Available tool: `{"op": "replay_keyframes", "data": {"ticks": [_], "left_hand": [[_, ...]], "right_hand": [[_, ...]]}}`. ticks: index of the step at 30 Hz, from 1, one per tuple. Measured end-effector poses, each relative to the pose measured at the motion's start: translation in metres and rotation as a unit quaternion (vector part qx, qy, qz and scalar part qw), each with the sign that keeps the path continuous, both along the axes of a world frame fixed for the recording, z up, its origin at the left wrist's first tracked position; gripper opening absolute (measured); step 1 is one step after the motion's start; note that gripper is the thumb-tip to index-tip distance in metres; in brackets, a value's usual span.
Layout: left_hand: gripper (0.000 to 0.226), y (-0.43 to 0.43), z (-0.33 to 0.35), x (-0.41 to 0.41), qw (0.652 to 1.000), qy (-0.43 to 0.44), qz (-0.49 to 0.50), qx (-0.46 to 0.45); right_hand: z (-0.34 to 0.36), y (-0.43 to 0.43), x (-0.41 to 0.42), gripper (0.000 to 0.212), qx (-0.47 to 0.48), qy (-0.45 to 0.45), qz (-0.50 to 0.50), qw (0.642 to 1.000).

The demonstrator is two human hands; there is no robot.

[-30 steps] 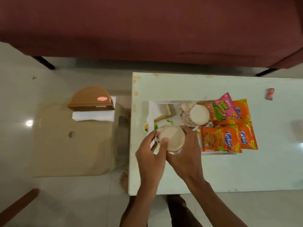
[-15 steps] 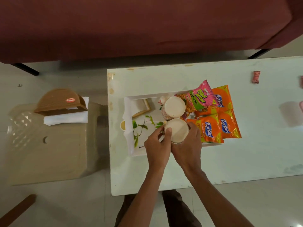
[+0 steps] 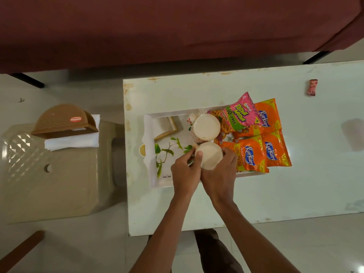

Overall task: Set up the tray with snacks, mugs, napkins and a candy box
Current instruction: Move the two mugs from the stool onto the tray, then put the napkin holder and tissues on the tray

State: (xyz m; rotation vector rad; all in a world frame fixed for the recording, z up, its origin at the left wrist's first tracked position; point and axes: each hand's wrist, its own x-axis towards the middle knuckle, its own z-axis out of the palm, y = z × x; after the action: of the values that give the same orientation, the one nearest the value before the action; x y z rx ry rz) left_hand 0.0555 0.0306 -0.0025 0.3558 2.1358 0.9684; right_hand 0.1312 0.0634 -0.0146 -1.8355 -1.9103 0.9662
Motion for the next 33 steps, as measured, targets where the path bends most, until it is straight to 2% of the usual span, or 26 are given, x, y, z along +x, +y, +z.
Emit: {"op": "replay_keyframes", "data": {"ticks": [8, 14, 17, 19, 21, 24, 27, 31, 33], "left_hand": [[0.045, -0.003, -0.005, -0.002, 1.000, -0.019, -0.001, 0.025], [0.044, -0.006, 0.001, -0.004, 0.999, -0.030, -0.022, 0.021], [0.038, -0.018, 0.015, -0.008, 0.998, -0.046, 0.011, 0.033], [0.032, -0.034, 0.028, -0.017, 0.994, -0.079, 0.050, 0.055], [0.033, -0.056, 0.043, -0.033, 0.989, -0.083, 0.093, 0.075], [0.027, -0.093, 0.063, -0.073, 0.977, -0.061, 0.172, 0.106], [0.020, -0.129, 0.090, -0.126, 0.961, -0.047, 0.245, 0.122], [0.015, -0.156, 0.108, -0.205, 0.932, -0.039, 0.333, 0.140], [0.022, -0.159, 0.102, -0.240, 0.914, -0.069, 0.375, 0.140]], "right_hand": [[-0.003, 0.000, -0.001, 0.091, -0.008, -0.006, -0.006, 1.000], [0.010, 0.002, 0.006, 0.098, -0.034, 0.002, 0.030, 0.999], [0.030, 0.001, 0.006, 0.101, 0.000, -0.037, 0.054, 0.998], [0.048, -0.002, 0.002, 0.099, 0.017, -0.030, 0.042, 0.999], [0.068, -0.008, -0.009, 0.083, 0.012, 0.036, 0.051, 0.998], [0.093, -0.017, -0.036, 0.049, -0.039, 0.146, 0.118, 0.981], [0.110, -0.028, -0.080, 0.023, -0.116, 0.189, 0.193, 0.956], [0.110, -0.036, -0.157, 0.011, -0.199, 0.189, 0.231, 0.934], [0.100, -0.037, -0.196, 0.012, -0.221, 0.177, 0.233, 0.930]]}}
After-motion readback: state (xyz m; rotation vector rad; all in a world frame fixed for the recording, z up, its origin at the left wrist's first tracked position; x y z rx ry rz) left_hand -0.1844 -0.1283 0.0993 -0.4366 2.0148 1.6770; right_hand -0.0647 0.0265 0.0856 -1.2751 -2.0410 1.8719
